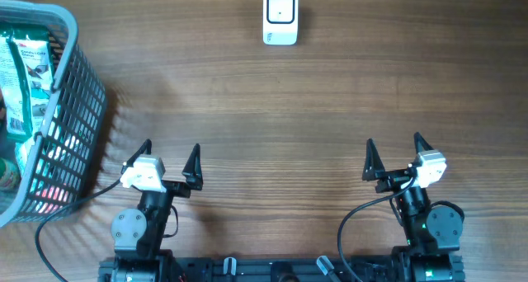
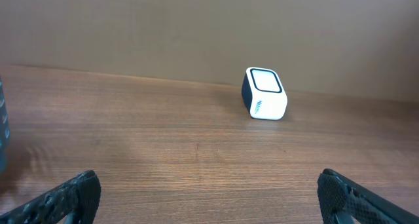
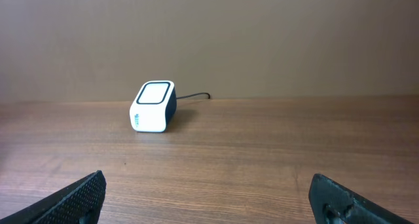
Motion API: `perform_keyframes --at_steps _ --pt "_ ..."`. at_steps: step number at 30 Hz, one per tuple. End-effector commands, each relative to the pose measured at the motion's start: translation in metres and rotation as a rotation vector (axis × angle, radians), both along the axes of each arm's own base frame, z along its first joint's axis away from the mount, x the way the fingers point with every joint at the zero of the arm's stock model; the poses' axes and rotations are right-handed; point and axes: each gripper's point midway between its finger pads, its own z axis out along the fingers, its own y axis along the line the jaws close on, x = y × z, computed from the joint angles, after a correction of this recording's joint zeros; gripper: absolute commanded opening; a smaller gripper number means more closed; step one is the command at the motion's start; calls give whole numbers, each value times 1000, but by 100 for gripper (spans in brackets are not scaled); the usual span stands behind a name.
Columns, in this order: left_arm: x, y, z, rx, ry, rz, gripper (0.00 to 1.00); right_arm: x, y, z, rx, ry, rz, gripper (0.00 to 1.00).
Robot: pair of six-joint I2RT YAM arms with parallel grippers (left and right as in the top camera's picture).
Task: Scan the item barcode
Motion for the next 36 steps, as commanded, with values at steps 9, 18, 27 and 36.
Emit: perform_keyframes --at_steps 9,18,27,36 --pt "1 2 -4 20 -1 7 100 0 -2 2 -9 -13 -13 100" --pt "1 4 -4 21 0 21 100 0 -2 2 -8 -13 -13 100" --pt "1 4 -4 21 0 21 100 0 -2 2 -8 -13 -13 100" --pt "-2 -6 2 -87 11 -34 100 0 -2 2 -8 -13 -13 100"
